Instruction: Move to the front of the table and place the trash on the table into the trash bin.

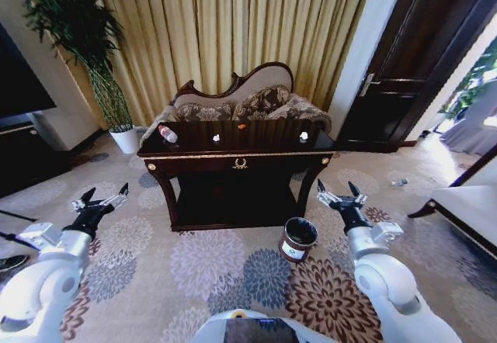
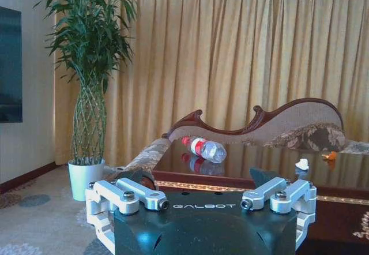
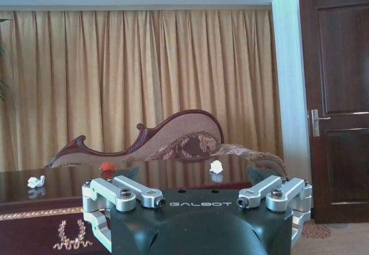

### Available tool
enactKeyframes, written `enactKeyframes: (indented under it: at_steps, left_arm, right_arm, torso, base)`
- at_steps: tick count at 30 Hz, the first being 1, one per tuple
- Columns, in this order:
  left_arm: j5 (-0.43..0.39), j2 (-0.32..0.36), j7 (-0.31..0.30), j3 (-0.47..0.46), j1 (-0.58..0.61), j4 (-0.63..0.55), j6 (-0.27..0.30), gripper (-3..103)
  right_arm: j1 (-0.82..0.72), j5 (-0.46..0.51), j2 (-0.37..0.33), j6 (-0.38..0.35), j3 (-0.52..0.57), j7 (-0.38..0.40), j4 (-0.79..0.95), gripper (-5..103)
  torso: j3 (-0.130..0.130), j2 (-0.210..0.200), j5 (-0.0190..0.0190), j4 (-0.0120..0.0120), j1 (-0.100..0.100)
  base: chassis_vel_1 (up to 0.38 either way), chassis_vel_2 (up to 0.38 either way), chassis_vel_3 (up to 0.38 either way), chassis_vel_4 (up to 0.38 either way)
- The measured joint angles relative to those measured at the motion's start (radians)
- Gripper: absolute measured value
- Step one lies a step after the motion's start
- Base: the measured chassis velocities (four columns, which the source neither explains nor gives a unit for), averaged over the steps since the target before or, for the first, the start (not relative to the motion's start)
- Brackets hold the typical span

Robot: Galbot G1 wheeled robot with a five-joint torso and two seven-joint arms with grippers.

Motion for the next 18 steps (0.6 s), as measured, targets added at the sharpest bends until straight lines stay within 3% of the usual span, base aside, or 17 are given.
enactKeyframes:
  at_steps: [18]
  left_arm:
    - [-0.017,0.005,-0.004,-0.011,0.003,-0.021,0.016,100]
  right_arm:
    - [0.014,0.006,-0.001,-0.007,-0.005,-0.009,-0.004,100]
  torso:
    - [0.0,0.0,0.0001,-0.0001,0.0]
  base:
    - [-0.153,0.151,0.154,-0.15]
